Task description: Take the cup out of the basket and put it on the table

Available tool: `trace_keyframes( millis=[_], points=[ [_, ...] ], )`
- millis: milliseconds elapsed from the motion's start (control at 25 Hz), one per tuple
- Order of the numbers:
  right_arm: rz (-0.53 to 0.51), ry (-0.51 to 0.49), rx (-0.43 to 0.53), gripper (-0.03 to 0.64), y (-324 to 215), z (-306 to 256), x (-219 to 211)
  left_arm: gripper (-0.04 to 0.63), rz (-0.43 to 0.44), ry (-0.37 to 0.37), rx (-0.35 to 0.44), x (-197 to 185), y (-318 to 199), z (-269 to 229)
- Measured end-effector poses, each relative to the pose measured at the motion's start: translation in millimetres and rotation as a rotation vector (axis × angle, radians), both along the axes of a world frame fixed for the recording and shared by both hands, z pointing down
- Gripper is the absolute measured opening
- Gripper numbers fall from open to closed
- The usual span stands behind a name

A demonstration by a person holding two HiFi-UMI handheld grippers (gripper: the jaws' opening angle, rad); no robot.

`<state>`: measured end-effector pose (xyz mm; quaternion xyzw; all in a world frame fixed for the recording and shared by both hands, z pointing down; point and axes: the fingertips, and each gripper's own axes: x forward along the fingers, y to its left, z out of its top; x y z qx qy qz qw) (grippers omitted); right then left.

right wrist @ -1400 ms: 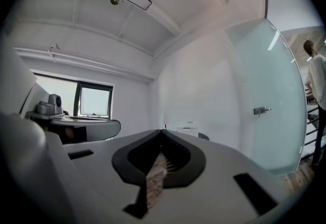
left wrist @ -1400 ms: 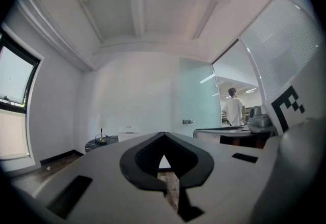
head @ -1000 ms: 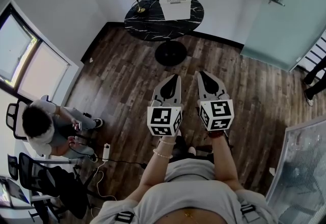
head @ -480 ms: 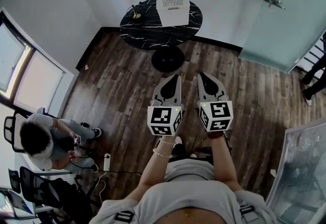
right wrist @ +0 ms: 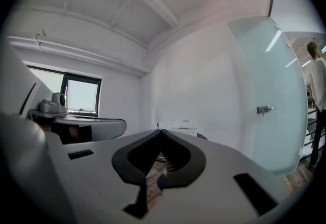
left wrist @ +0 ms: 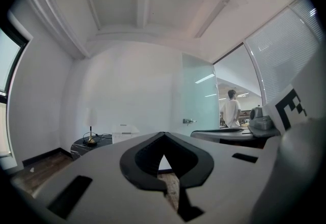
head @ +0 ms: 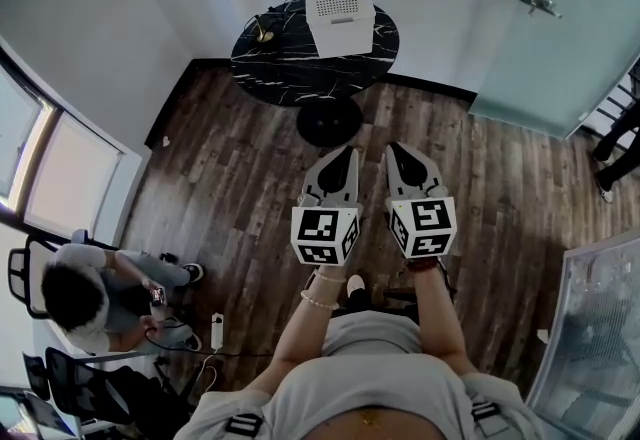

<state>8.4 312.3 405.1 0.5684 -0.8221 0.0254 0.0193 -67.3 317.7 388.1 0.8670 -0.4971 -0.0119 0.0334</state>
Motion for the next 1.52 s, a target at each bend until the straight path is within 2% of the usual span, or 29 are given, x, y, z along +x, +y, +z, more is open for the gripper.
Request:
trace_keyframes(
  millis=[600, 960, 1520],
  points=[
    [-0.001, -0.004, -0.017, 0.008, -21, 8, -41, 0.006, 0.011, -0.003, -0.026, -36, -22, 11],
    [-0.004, -0.027, -0.035, 0.008, -42, 14, -30, 0.006, 0.002, 0.003, -0.043, -30, -42, 14],
    [-0.053, -0.052, -0.037, 0.008, -105, 10, -16, 0.006, -0.028, 0.001, -0.056, -10, -98, 14]
  ],
)
